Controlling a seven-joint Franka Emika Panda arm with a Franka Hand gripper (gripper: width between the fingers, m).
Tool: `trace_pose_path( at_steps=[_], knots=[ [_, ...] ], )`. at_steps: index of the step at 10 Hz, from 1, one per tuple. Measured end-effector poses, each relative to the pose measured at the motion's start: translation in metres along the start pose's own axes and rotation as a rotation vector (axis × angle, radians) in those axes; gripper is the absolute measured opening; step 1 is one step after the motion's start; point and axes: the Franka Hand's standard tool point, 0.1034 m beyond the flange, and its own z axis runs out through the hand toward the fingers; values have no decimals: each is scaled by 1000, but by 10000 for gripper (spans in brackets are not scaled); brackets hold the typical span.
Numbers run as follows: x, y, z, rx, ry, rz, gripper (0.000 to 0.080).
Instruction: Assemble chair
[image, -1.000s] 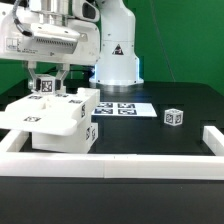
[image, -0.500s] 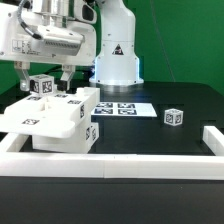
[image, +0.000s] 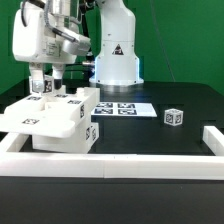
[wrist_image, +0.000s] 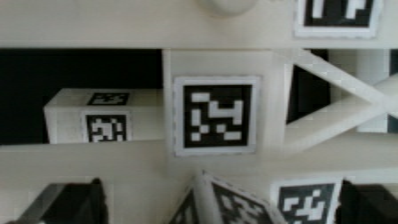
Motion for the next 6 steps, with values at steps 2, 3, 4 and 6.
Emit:
trace_pose_path(
  at_steps=[2, 3, 4, 6],
  knots=[
    [0, 0, 0, 0, 1, -121, 649],
    [0, 0, 0, 0, 1, -201, 649],
    [0, 0, 0, -1, 1, -279, 649],
    [0, 0, 1, -1, 2, -422, 649]
  ],
)
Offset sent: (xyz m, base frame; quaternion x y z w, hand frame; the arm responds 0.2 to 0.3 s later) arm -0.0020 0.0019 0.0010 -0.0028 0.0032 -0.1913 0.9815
